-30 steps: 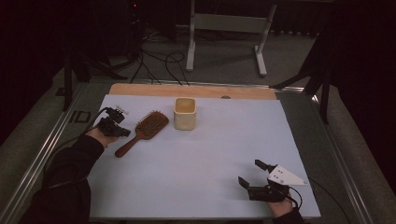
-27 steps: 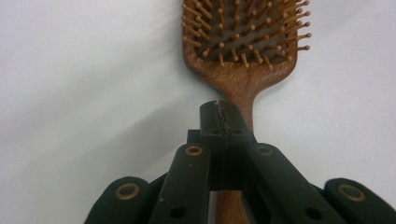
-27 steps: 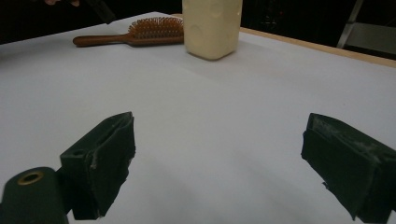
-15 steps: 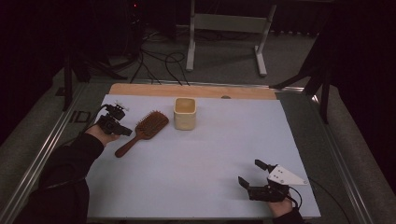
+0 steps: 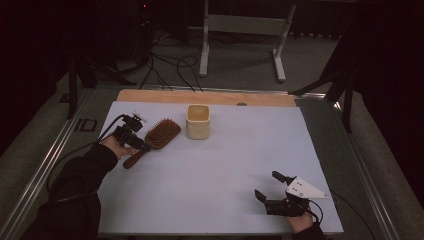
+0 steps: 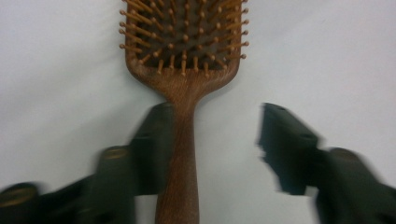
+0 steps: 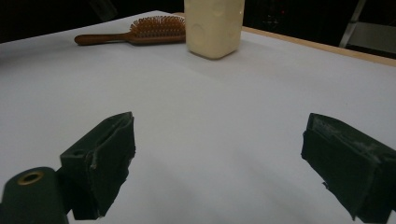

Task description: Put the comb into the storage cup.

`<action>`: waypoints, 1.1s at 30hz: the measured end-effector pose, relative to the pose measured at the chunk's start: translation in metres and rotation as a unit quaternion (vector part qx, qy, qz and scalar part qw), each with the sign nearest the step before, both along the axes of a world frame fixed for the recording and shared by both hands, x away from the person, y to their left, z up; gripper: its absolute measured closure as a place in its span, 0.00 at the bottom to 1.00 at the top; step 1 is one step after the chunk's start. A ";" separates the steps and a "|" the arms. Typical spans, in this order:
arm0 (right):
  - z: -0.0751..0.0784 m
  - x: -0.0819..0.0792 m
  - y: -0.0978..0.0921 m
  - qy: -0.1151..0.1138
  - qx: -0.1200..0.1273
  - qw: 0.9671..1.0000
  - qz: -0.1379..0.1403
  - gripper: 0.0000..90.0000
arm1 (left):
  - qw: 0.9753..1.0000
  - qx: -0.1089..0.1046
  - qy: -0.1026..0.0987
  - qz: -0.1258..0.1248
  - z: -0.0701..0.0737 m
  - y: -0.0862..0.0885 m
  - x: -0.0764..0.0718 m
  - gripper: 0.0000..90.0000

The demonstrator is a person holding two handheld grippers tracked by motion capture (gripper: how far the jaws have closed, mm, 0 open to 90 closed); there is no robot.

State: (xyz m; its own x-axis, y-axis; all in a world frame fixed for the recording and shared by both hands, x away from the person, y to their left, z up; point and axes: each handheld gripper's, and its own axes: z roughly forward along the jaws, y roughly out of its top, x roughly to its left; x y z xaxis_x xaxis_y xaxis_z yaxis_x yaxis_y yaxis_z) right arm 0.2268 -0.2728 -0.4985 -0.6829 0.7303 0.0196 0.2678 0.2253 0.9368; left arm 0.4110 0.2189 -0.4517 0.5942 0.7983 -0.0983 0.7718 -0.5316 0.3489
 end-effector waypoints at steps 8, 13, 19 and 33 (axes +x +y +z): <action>0.000 0.000 0.001 0.000 0.000 1.000 0.001 0.11 | 1.000 0.012 0.016 -0.003 -0.013 -0.005 0.005 0.06; 0.000 0.000 0.001 -0.001 -0.001 1.000 0.001 0.11 | 1.000 0.018 0.020 -0.014 -0.021 -0.003 0.008 0.03; 0.000 0.000 0.000 -0.001 -0.001 1.000 0.002 0.11 | 0.999 0.015 0.025 -0.032 -0.027 0.004 0.011 0.04; 0.000 0.000 0.000 -0.001 0.000 1.000 0.002 0.11 | 0.998 0.022 0.028 -0.044 -0.029 0.010 0.018 0.38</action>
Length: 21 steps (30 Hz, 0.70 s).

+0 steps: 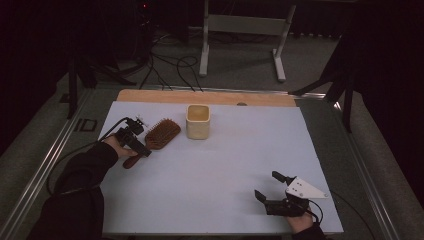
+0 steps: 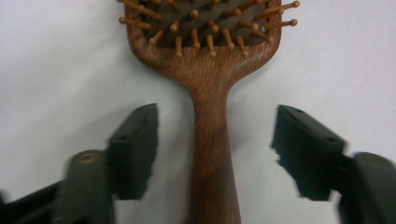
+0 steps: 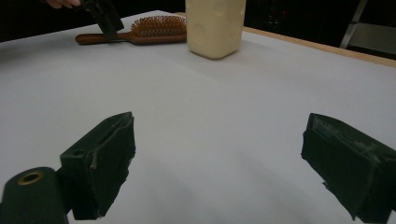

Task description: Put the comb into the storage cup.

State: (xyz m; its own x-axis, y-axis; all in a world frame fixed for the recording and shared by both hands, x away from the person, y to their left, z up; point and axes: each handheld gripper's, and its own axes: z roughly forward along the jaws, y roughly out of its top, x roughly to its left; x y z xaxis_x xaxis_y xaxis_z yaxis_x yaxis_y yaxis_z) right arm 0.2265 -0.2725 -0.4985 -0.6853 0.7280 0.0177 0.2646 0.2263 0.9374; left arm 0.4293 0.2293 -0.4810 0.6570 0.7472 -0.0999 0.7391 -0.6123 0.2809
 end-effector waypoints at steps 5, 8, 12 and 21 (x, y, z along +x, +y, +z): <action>0.000 0.000 0.000 0.000 0.000 1.000 0.000 0.11 | 1.000 0.009 0.008 0.003 -0.002 -0.004 0.002 0.50; 0.000 0.000 0.000 0.000 0.000 1.000 0.000 0.11 | 1.000 0.017 0.010 0.001 -0.003 -0.006 0.003 0.55; 0.000 0.000 0.000 0.001 0.001 1.000 0.000 0.11 | 0.999 0.029 0.012 0.004 -0.003 -0.008 0.005 0.60; 0.000 0.000 0.000 0.000 0.001 1.000 0.000 0.11 | 0.999 0.043 0.022 -0.001 -0.005 -0.013 0.008 0.70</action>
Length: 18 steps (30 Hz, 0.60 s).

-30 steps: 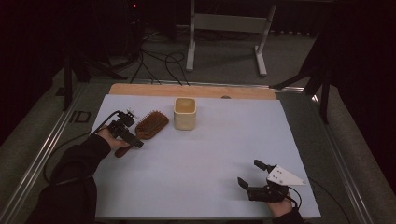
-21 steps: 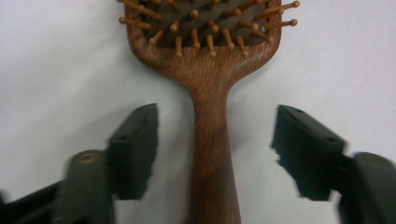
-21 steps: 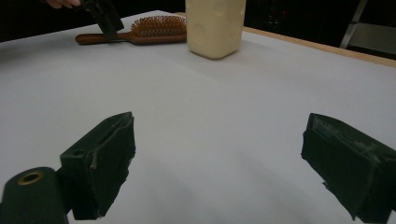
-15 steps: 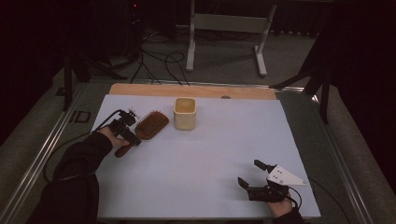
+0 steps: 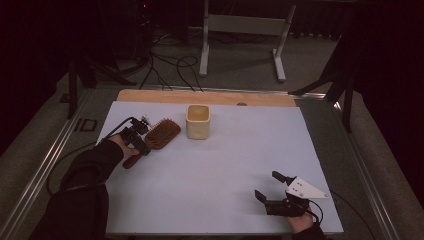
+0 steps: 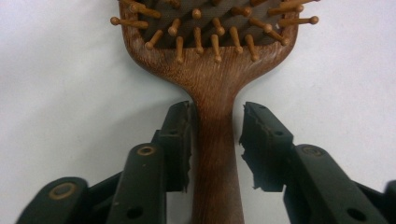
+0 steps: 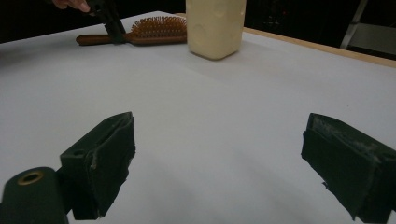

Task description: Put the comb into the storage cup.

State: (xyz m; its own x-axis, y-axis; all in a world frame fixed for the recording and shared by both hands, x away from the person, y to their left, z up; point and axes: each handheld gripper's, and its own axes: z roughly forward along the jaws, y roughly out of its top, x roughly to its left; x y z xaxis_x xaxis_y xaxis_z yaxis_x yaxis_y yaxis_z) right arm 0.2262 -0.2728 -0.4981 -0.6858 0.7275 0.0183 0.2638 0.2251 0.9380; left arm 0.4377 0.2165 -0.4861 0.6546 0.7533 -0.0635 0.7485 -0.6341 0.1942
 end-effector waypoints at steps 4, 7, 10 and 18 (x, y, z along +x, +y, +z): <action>0.000 0.000 0.000 0.000 0.000 1.000 0.000 0.11 | 1.000 0.002 0.001 0.001 -0.002 -0.002 0.001 0.74; 0.000 0.000 0.000 0.001 0.001 1.000 0.000 0.11 | 1.000 0.005 0.002 0.005 -0.003 -0.002 0.003 0.78; 0.000 0.000 0.000 0.000 0.000 1.000 0.000 0.11 | 1.000 0.007 0.004 0.005 -0.003 -0.002 0.004 0.78; 0.000 0.000 0.000 -0.001 -0.001 1.000 0.002 0.11 | 1.000 0.027 0.000 0.012 -0.003 -0.008 0.002 0.80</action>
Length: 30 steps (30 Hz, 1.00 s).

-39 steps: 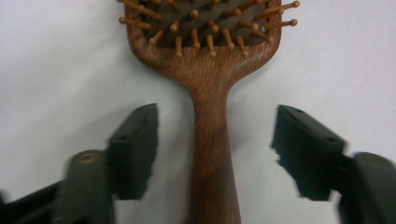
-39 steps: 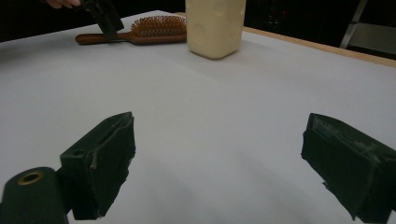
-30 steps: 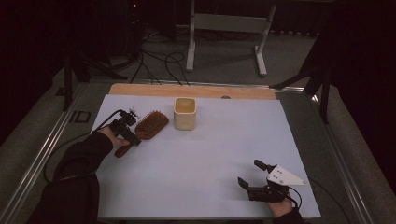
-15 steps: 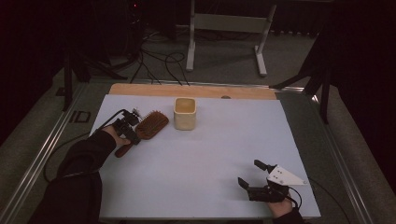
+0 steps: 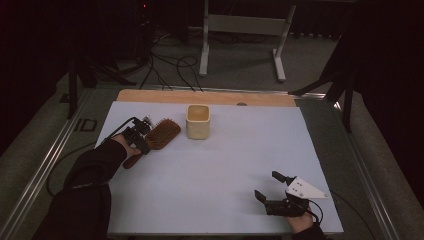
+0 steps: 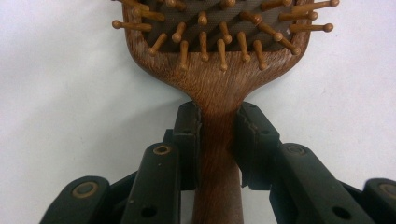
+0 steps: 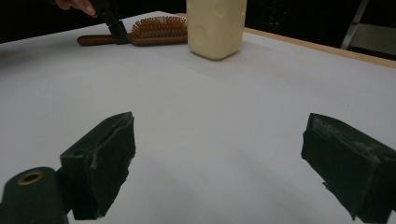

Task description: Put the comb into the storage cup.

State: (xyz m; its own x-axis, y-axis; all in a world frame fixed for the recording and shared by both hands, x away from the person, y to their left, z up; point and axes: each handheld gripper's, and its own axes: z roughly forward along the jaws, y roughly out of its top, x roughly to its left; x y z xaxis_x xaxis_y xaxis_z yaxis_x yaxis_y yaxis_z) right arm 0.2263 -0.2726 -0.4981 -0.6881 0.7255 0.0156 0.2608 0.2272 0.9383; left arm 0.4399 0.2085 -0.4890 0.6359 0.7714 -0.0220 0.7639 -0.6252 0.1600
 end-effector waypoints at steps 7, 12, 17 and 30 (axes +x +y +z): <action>0.000 -0.001 0.000 -0.001 0.000 1.000 0.000 0.11 | 1.000 -0.004 0.000 0.012 -0.001 0.001 0.000 0.82; 0.000 0.000 0.001 -0.001 -0.002 1.000 0.001 0.11 | 1.000 -0.003 -0.005 0.014 0.000 0.001 -0.002 0.82; 0.000 0.000 0.000 0.000 0.001 1.000 -0.001 0.11 | 1.000 -0.013 -0.014 0.019 0.000 0.003 -0.004 0.82; 0.000 0.000 -0.001 0.000 0.002 1.000 -0.003 0.11 | 0.998 -0.043 -0.043 0.033 0.006 0.014 -0.011 0.82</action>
